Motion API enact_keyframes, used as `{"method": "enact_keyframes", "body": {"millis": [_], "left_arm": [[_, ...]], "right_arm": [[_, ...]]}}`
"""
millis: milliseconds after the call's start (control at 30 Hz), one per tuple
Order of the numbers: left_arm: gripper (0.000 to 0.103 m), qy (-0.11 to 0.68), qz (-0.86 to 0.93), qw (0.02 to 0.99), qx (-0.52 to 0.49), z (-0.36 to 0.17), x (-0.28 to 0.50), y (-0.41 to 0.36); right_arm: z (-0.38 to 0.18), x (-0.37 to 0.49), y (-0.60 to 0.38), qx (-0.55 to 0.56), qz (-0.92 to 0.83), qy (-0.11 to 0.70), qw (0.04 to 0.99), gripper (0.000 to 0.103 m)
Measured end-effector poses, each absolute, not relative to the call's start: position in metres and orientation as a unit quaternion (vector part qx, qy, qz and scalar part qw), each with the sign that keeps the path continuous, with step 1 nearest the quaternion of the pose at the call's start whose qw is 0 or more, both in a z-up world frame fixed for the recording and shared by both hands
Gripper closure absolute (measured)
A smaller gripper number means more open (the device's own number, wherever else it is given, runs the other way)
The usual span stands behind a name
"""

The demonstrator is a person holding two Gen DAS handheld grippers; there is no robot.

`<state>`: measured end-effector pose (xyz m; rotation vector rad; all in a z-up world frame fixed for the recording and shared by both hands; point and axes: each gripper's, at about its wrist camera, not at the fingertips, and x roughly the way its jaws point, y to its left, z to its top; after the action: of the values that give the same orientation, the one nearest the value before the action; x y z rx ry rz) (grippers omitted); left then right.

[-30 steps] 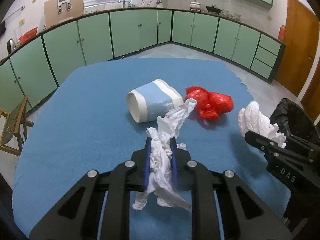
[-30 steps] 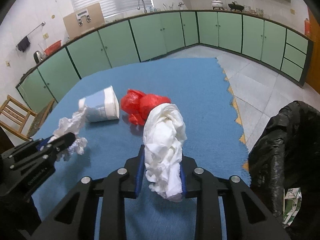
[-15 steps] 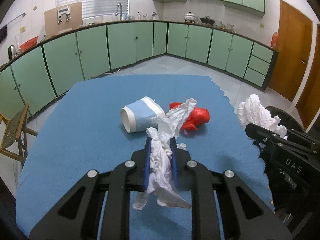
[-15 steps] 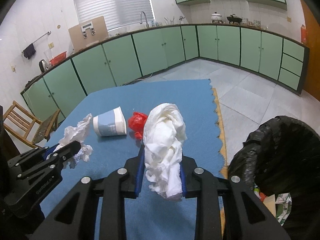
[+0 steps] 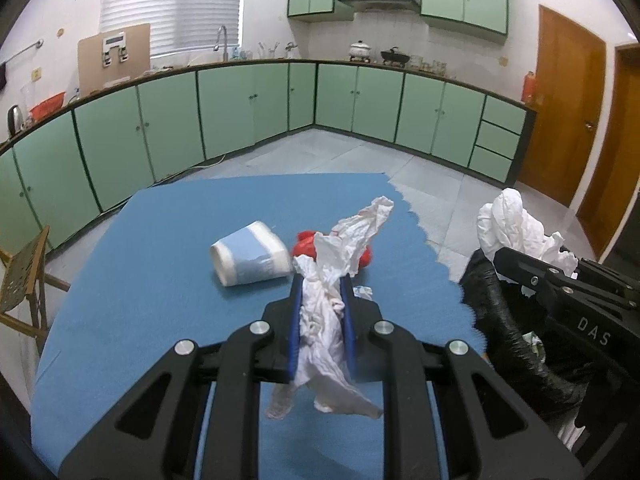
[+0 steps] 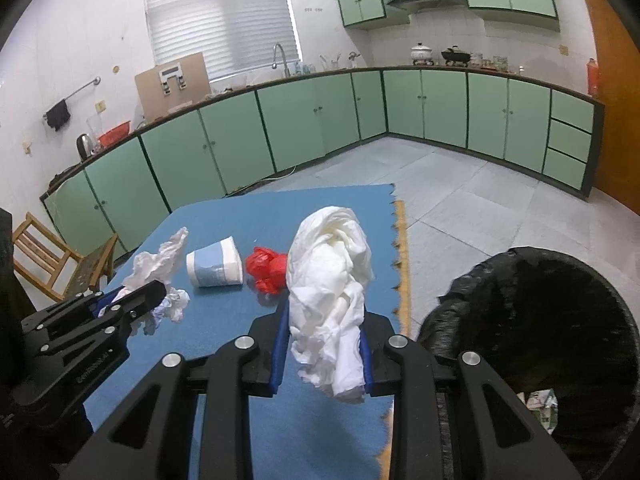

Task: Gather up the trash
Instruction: 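Carry both tissues over the trash bin with both tools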

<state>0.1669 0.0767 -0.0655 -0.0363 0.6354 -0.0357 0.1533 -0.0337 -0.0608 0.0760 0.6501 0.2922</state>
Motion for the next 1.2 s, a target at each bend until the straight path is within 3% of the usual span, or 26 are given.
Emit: {"method": "enact_keyframes", "body": {"millis": [1200], "left_arm": [[0.087, 0.302, -0.220, 0.927, 0.029, -0.080, 0.189, -0.156]], "right_arm": [[-0.059, 0.103, -0.246, 0.076, -0.036, 0.306, 0.948, 0.075]]}}
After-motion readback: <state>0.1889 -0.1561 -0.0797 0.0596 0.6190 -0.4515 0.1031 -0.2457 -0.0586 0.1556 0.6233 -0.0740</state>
